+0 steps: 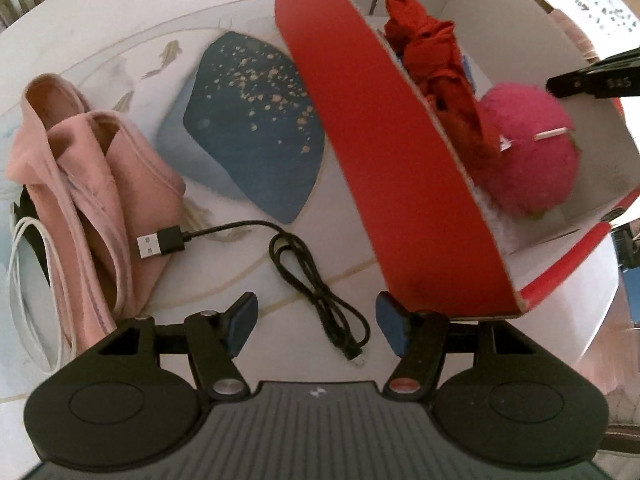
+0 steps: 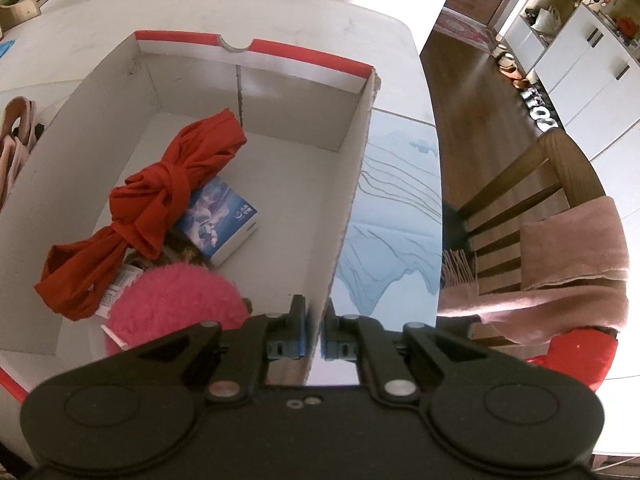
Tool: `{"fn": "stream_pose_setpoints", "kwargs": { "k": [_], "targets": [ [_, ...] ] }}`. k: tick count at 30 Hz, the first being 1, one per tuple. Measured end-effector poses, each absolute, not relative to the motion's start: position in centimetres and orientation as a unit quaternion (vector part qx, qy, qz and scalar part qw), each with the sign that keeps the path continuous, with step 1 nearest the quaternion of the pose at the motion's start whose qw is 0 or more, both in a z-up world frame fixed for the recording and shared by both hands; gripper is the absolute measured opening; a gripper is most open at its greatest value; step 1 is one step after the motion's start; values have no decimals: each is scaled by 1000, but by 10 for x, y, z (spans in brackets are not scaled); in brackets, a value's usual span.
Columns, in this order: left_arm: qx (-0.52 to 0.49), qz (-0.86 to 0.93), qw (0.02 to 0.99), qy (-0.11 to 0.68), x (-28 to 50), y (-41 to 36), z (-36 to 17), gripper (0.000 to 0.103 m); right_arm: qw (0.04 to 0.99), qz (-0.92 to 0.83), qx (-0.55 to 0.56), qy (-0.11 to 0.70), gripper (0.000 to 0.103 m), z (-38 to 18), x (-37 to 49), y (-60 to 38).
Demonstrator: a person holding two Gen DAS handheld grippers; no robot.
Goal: Organize objects
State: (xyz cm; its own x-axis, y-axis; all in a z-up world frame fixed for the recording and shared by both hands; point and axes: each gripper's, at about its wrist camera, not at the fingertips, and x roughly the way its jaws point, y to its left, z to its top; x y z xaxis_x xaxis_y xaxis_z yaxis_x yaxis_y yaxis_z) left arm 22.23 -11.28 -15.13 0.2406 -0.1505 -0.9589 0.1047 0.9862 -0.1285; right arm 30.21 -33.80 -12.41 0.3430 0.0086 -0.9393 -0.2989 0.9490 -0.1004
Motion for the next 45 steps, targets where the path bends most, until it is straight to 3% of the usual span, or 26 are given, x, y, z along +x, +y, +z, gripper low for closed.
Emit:
{"fn": "stream_pose_setpoints", "kwargs": {
  "k": [6, 8, 10, 11, 13, 14, 22, 33, 45],
  "targets": [
    [-7, -72, 793, 605, 224, -118, -150, 62, 810, 97, -132, 563, 5, -123, 301, -337],
    [9, -70, 797, 600, 221, -122, -149, 52, 810, 98, -132, 563, 5, -123, 301, -338],
    [40, -70, 801, 593, 218, -130, -148, 27, 810, 99, -132, 563, 5, -123, 301, -338],
    [52, -69, 802, 592, 218, -133, -149, 26, 810, 100, -133, 563, 5, -124, 300, -338],
    [48, -74, 801, 592, 219, -132, -148, 12, 810, 100, -134, 562, 5, -124, 299, -338],
    [41, -72, 801, 593, 219, -130, -148, 10, 810, 100, -134, 562, 5, -123, 299, -338],
    [-2, -62, 814, 577, 217, -102, -129, 9, 811, 100, -134, 561, 5, -124, 298, -338],
    [-33, -79, 848, 523, 215, -77, -47, 9, 811, 100, -133, 562, 5, -125, 297, -336],
    [15, -146, 861, 487, 248, -126, -1, 9, 811, 100, -128, 561, 5, -123, 297, -333]
  ]
}}
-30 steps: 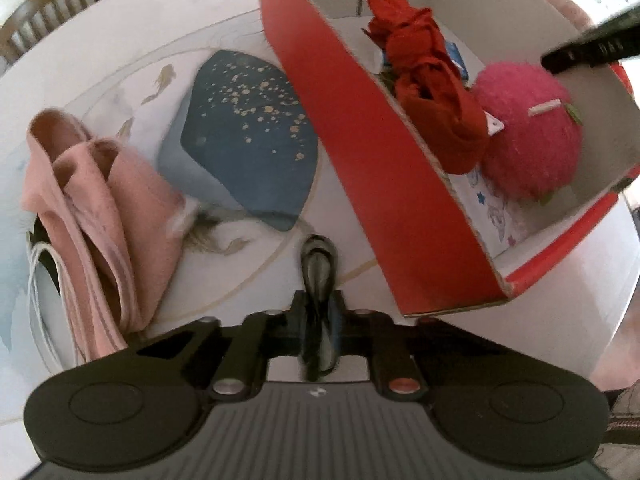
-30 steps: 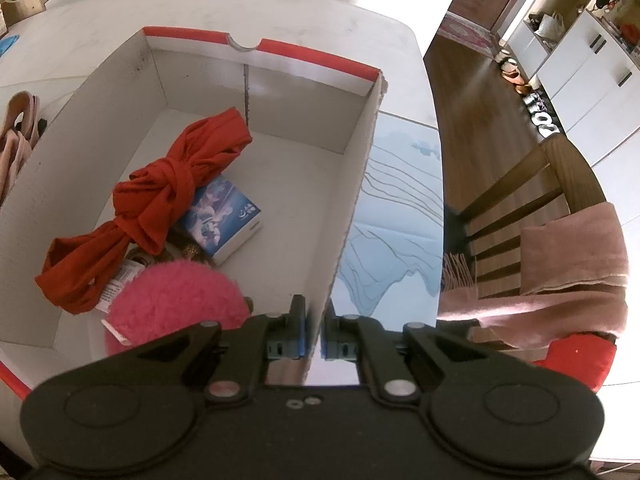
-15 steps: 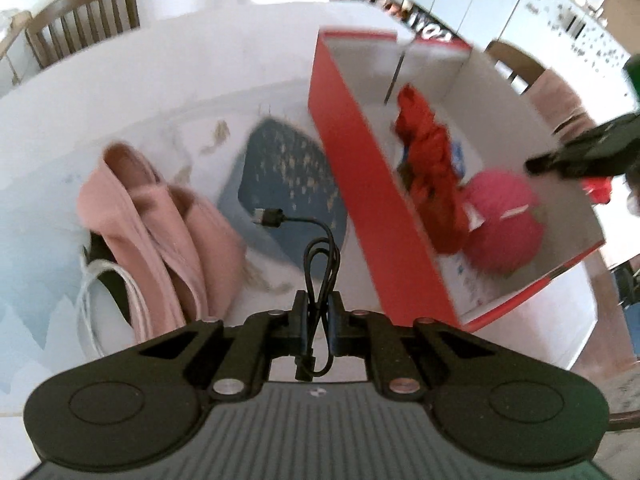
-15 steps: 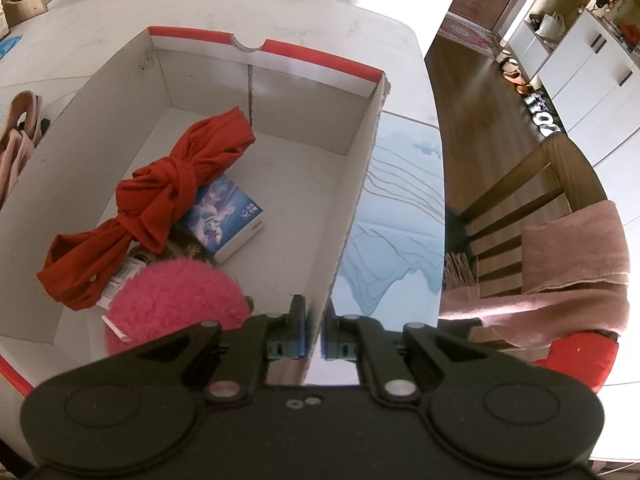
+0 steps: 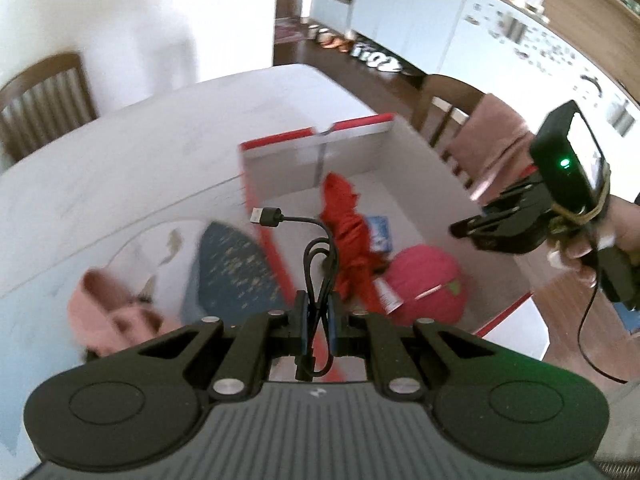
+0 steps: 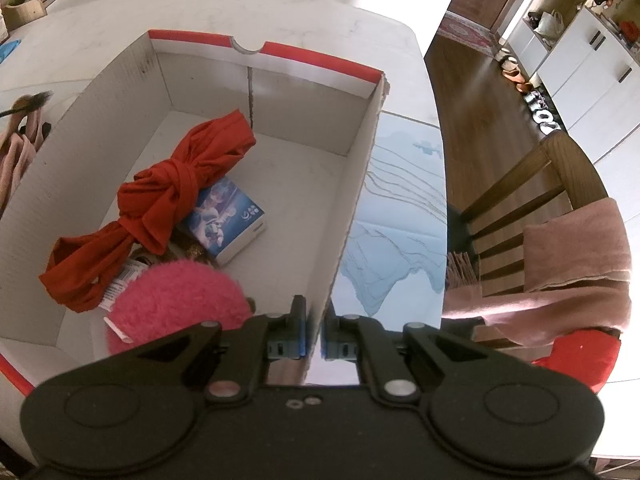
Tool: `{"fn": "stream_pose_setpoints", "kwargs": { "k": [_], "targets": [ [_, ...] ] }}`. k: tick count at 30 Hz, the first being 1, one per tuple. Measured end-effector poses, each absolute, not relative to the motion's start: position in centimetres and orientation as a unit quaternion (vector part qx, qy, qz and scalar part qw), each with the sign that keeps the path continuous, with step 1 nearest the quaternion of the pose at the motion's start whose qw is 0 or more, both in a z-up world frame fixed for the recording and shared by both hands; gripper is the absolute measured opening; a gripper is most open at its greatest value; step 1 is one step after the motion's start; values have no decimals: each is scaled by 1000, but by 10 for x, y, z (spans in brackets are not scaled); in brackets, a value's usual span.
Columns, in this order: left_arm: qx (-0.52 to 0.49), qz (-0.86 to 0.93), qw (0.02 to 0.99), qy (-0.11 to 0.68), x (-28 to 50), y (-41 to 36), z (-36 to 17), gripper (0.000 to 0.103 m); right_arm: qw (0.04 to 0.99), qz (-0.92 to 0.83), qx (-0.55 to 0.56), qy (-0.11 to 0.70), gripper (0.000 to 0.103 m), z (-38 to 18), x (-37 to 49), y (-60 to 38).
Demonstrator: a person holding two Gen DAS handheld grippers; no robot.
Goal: Organize objects
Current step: 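Lift the black cable and carry it over the box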
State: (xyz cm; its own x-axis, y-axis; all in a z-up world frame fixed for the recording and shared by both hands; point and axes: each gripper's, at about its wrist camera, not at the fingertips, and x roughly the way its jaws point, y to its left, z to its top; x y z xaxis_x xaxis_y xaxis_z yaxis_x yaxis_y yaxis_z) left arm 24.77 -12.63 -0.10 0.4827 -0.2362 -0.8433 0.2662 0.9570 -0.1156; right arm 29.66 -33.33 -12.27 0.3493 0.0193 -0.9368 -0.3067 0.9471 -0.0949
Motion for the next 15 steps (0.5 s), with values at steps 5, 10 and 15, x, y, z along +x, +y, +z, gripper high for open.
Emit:
{"fn": "stream_pose_setpoints", "kwargs": {
  "k": [5, 10, 15],
  "targets": [
    [40, -179, 858, 480, 272, -165, -5, 9, 811, 104, -129, 561, 5, -123, 296, -329],
    [55, -194, 855, 477, 298, -196, -16, 9, 811, 104, -128, 561, 5, -123, 296, -328],
    [77, -208, 848, 482, 323, -218, -37, 9, 812, 103, -125, 561, 5, -125, 297, -331]
  ]
}}
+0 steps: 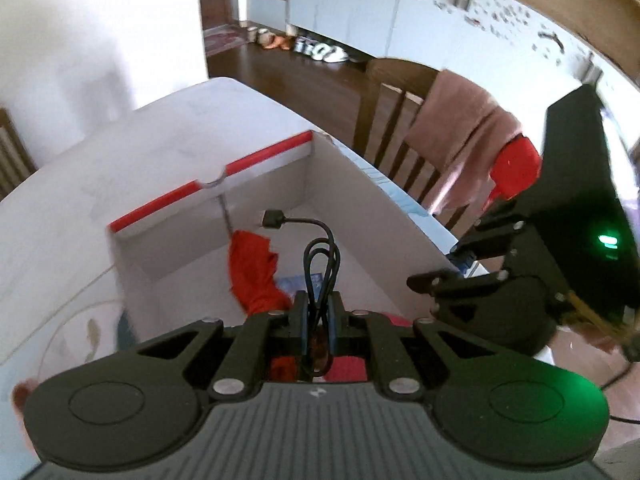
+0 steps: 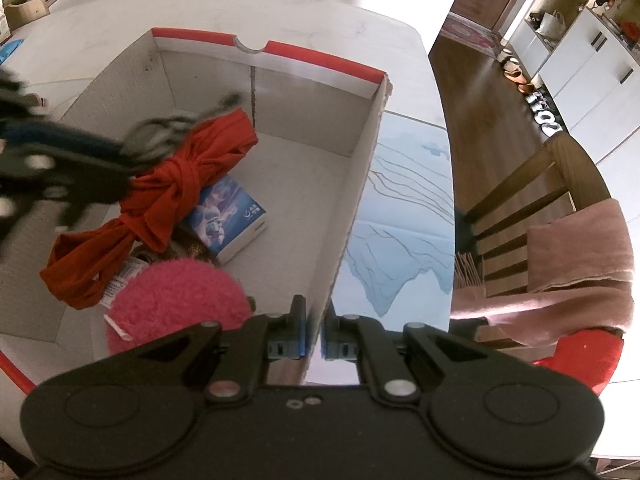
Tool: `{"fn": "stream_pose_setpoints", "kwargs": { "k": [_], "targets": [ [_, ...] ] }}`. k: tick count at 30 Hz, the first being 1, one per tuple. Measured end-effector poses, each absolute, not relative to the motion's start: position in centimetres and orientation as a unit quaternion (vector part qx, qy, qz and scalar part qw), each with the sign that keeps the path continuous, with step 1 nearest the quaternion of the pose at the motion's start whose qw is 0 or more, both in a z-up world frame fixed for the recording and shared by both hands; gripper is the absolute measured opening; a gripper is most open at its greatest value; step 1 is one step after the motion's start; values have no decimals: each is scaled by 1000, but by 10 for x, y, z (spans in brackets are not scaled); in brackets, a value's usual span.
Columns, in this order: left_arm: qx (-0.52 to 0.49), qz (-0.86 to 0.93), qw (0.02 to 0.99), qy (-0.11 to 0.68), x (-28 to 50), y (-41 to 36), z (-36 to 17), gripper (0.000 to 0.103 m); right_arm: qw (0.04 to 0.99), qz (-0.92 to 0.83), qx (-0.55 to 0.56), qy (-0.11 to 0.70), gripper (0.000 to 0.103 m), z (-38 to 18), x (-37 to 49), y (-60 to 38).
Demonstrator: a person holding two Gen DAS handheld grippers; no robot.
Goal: Organize objects
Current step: 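Lift the black cable and carry it over the box, then lower the black cable into the box and open the left gripper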
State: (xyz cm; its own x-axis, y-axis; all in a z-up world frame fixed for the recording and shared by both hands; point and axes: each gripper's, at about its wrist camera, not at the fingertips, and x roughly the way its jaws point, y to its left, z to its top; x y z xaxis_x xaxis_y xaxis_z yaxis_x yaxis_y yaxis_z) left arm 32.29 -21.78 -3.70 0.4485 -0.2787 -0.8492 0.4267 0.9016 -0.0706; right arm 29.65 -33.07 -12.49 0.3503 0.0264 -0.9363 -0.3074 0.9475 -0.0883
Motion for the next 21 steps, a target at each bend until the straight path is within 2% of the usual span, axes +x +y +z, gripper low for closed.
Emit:
{"fn": "stream_pose_setpoints", "kwargs": {
  "k": [14, 21],
  "targets": [
    [100, -208, 810, 539, 355, -251, -92, 9, 811, 106, -126, 561, 5, -127, 297, -329],
    [82, -199, 805, 553, 357, -243, -98, 11, 812, 109, -126, 560, 5, -128, 296, -329]
  ]
}}
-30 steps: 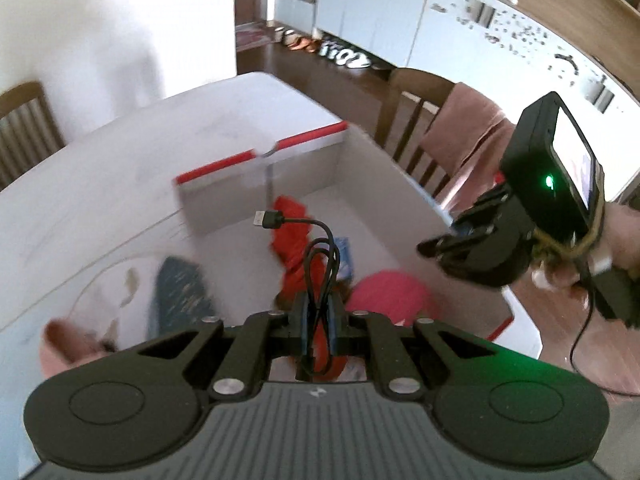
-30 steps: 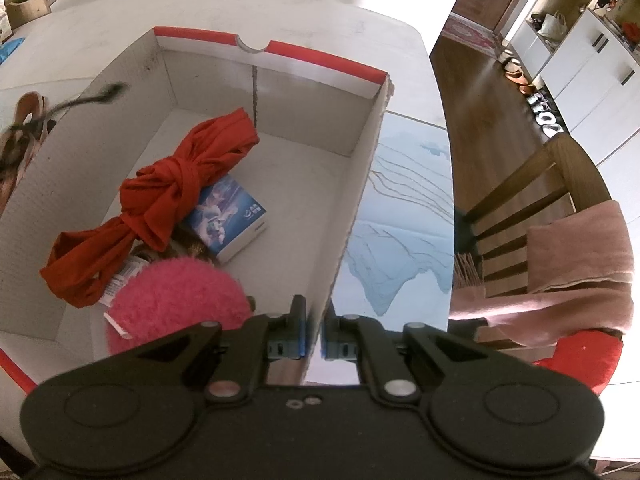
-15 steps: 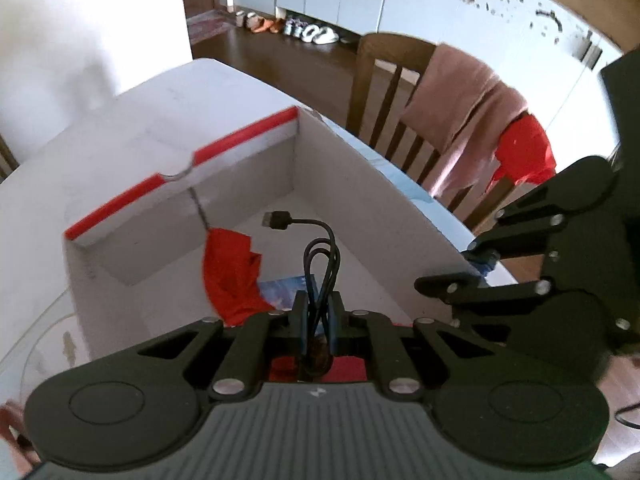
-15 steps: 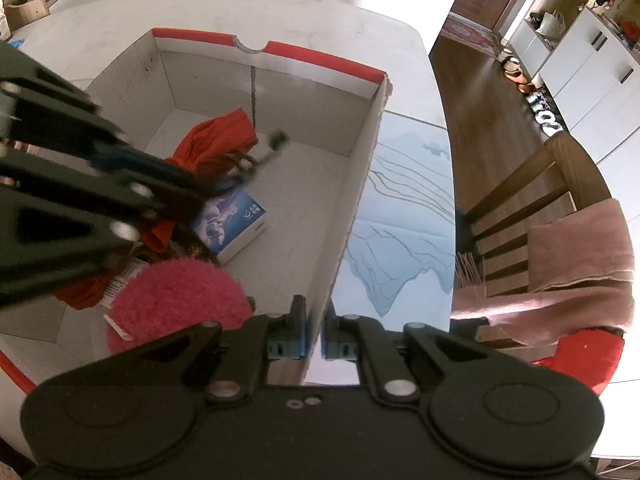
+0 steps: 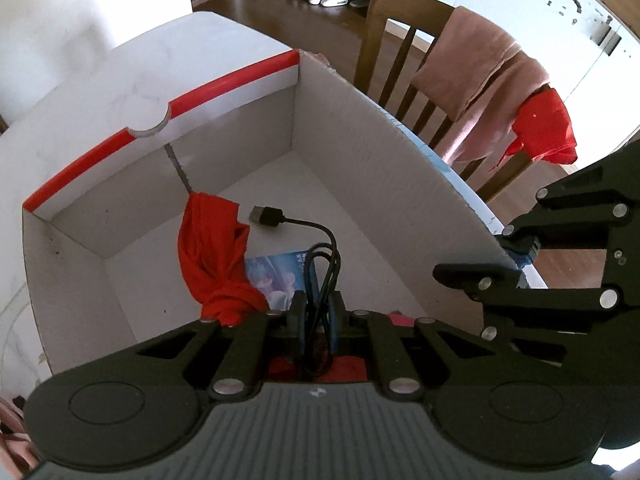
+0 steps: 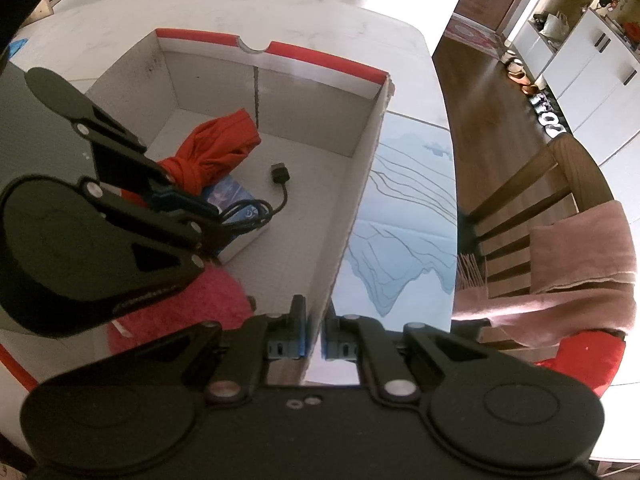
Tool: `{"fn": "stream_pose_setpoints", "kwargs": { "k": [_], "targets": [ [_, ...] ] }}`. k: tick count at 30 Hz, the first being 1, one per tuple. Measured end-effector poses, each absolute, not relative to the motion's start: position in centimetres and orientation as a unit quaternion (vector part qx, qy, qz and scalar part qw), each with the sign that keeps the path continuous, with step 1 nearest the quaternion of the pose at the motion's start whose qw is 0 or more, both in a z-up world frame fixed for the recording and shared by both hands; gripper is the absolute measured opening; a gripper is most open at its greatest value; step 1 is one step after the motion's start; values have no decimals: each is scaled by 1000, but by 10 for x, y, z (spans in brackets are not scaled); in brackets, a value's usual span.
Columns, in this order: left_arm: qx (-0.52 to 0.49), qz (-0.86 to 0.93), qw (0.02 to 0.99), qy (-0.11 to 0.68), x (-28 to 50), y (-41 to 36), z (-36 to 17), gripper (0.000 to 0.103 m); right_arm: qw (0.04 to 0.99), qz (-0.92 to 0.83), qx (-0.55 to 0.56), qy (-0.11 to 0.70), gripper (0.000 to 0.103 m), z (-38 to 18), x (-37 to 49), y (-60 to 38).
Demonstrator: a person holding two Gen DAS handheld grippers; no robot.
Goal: Organize objects
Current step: 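Lower the black cable into the box and open the left gripper, then move the left gripper back to the white cable on the pile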
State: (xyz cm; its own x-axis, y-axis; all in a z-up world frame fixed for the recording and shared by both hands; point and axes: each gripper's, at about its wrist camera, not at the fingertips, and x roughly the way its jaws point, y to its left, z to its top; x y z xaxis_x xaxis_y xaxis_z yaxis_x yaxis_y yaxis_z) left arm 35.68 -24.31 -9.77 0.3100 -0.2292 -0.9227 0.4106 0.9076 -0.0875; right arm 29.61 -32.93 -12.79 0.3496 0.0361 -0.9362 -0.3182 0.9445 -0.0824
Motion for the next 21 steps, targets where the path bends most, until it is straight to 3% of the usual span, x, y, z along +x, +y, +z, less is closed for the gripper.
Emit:
{"fn": "stream_pose_setpoints", "kwargs": {
  "k": [2, 10, 17, 21],
  "targets": [
    [76, -193, 808, 552, 356, -239, -97, 14, 811, 110, -127, 560, 5, -128, 296, -329],
    [33, -173, 833, 524, 335, -214, -63, 51, 811, 118, -132, 558, 6, -128, 293, -332],
    [-1, -133, 858, 496, 299, -162, -17, 53, 810, 125, -138, 556, 6, -127, 291, -333],
    [-1, -97, 870, 484, 276, -121, 2, 65, 809, 127, -141, 557, 6, -126, 291, -332]
  ]
}}
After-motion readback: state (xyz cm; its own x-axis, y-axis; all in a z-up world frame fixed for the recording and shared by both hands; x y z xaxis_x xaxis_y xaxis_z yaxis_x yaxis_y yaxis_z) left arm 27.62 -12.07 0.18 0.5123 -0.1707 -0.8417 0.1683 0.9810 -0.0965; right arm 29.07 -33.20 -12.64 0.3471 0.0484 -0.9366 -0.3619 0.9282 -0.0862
